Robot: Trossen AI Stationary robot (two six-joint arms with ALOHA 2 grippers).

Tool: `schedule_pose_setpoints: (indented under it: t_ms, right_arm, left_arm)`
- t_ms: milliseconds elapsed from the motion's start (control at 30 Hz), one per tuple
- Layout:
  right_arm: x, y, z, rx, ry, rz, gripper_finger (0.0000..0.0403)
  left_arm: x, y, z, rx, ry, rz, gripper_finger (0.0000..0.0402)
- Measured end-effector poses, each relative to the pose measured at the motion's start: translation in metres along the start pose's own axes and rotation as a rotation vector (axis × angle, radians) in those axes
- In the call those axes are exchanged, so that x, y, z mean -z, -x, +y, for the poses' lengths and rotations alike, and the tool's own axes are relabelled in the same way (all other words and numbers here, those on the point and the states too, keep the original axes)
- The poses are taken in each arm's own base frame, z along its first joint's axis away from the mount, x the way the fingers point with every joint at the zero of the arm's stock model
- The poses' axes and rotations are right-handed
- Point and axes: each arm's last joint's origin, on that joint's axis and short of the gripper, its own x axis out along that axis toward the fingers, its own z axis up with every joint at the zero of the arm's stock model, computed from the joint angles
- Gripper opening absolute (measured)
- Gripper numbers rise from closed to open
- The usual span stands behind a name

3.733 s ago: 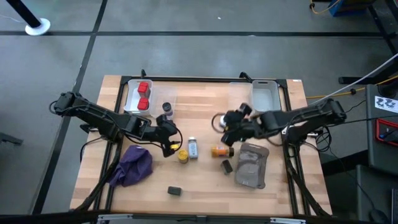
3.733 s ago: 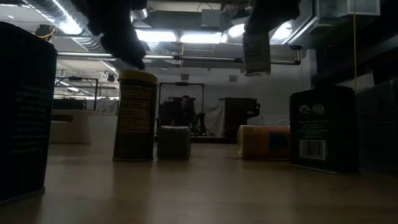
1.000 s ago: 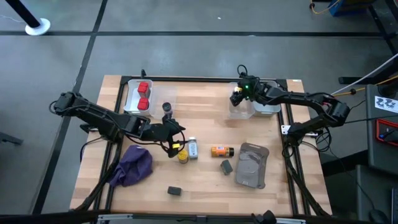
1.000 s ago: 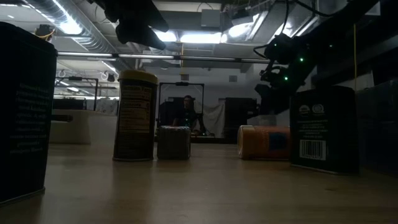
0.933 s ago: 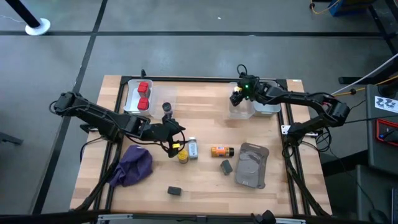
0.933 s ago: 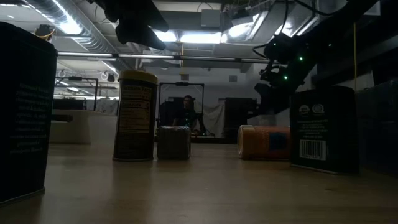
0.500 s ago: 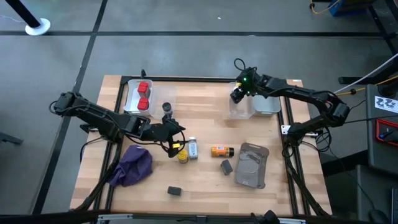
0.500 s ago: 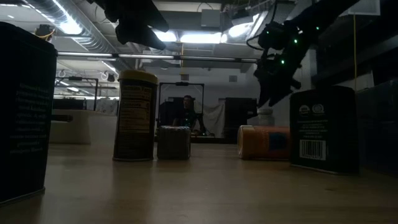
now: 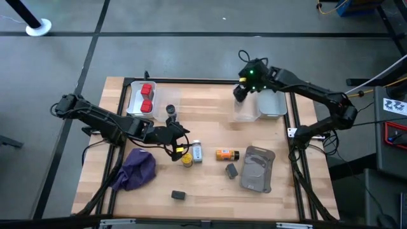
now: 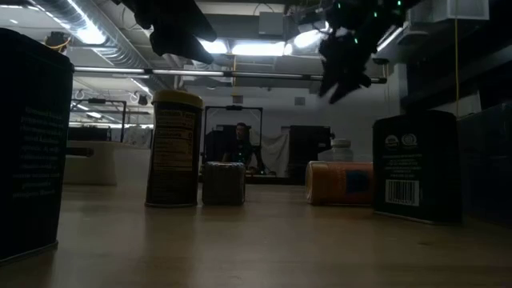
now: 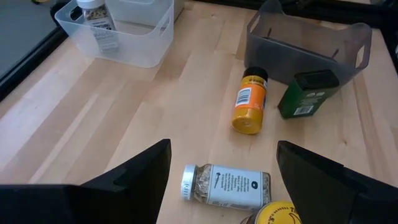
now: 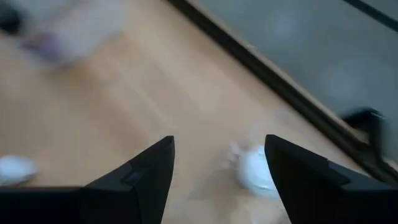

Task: Sort spices by type
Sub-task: Put the yellow seasoning bottle into the gray bin

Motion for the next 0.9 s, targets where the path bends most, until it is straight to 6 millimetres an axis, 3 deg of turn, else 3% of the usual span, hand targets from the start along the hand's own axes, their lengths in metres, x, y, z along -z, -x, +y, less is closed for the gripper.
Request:
schedule_pose_setpoints:
  t_ms: [267,667,900]
  right_arm:
    - [0.009,0.009,0.071,-0.212,0.166,-0.039,0.025]
    - [0.054,0.036,0.177,-0.45,0.324,-0.084,0.025]
    - [0.087,0.032,0.227,-0.45,0.428,-0.127,0.025]
  left_arm:
    - [0.0,0.0,0.0,0.0,-0.002,0.0,0.0276]
    - [0.0,0.0,0.0,-0.001,-0.002,0.003,0.0276]
    - [0.001,0.0,0.0,-0.002,-0.01,0.011,0.0276]
